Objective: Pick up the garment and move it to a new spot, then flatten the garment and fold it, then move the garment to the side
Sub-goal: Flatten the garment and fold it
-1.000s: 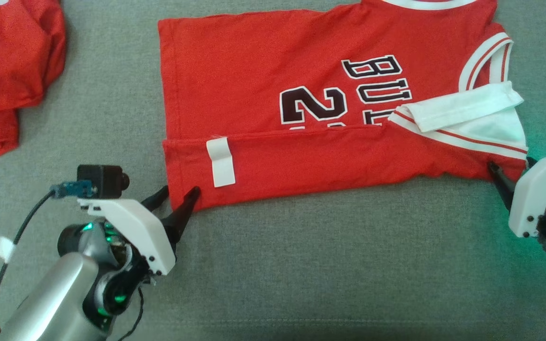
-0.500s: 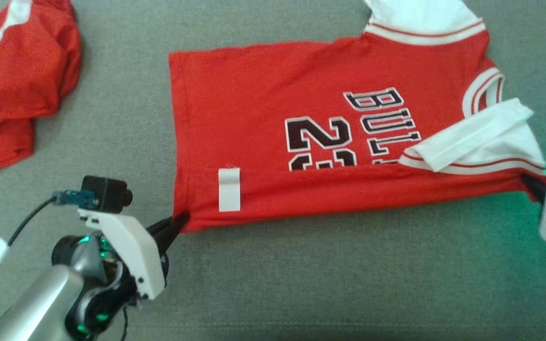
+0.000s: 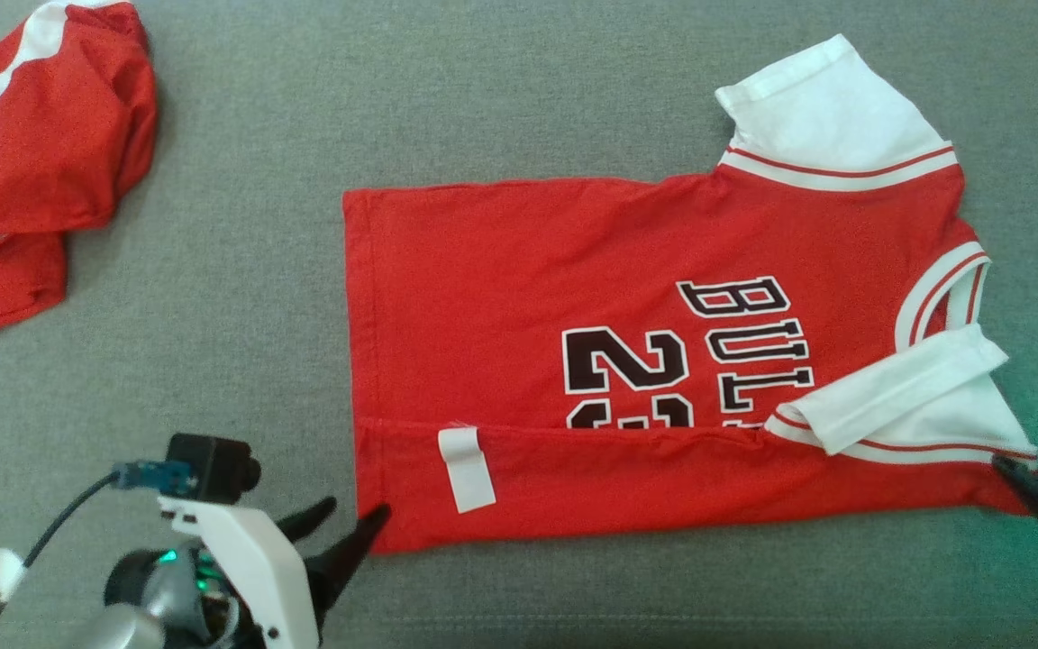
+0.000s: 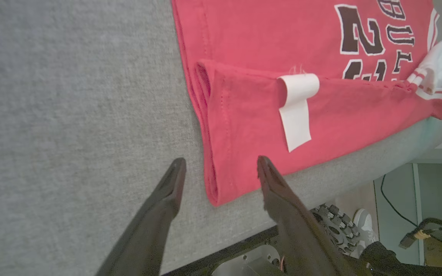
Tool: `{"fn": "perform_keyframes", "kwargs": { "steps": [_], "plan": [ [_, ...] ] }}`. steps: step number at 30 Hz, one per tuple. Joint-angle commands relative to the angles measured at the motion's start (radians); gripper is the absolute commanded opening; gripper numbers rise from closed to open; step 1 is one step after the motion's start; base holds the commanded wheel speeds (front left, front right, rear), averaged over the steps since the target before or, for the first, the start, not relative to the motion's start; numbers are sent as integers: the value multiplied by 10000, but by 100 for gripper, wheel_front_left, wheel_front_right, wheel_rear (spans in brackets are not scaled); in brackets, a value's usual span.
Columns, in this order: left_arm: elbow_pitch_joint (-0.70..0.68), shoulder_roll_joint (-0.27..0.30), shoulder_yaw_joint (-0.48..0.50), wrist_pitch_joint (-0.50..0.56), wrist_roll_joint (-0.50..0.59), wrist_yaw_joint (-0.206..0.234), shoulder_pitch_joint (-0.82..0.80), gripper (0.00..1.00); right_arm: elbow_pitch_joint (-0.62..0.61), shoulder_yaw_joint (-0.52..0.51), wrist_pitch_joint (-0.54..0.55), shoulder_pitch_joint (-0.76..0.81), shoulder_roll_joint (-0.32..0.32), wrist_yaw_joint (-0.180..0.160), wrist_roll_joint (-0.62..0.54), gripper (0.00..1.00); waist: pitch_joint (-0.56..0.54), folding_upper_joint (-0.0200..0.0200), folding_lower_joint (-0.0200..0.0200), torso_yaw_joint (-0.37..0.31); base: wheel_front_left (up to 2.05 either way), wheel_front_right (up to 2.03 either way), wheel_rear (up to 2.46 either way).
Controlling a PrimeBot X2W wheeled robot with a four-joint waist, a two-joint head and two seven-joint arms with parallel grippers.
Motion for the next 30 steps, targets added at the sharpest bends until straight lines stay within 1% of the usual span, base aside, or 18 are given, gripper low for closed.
{"fn": "perform_keyframes", "kwargs": {
  "steps": [1,2,5,7,10,13,15,19,23,26,30],
  "plan": [
    [-308,296,548,-287,265,140,-432,100,-624,-168,-294,-202,-256,65,-103,100,78,0,0,19,0,0,0],
    [-308,296,548,-287,265,140,-432,100,-624,-168,-294,-202,-256,65,-103,100,78,0,0,19,0,0,0],
    [-566,626,902,-466,638,367,-791,100,-1051,-457,-581,-976,-329,65,-25,100,388,0,0,30,0,0,0],
    [-739,692,1181,-462,704,475,-1289,100,-1185,-604,-831,-2008,-313,65,-197,100,774,0,0,62,0,0,0],
    [-512,557,1364,-221,812,496,-2542,100,-846,-140,-889,-3768,-379,65,-710,100,1495,0,0,252,0,0,0],
    [307,242,1247,36,1131,398,-4104,100,17,612,-887,-5586,-429,65,-1436,100,2261,0,0,525,0,0,0],
    [903,6,1018,182,1399,281,-4964,100,856,1120,-924,-6695,-266,65,-1878,100,2611,0,0,641,0,0,0],
    [2056,-607,546,488,1444,-178,-6114,100,2714,1579,-1338,-8192,19,65,-2728,100,2879,0,0,963,0,0,0],
    [2902,-1032,127,533,1684,-545,-6898,100,4261,1624,-1912,-9132,228,65,-3170,100,2945,0,0,1205,0,0,0],
    [3229,-1290,-71,534,1686,-789,-7183,100,5042,1670,-2227,-9593,355,65,-3121,100,2926,0,0,1295,0,0,0],
    [3558,-1502,-202,542,1628,-1004,-7419,100,5726,1724,-2551,-9933,333,65,-3205,100,2888,0,0,1325,0,0,0]
  ]
}}
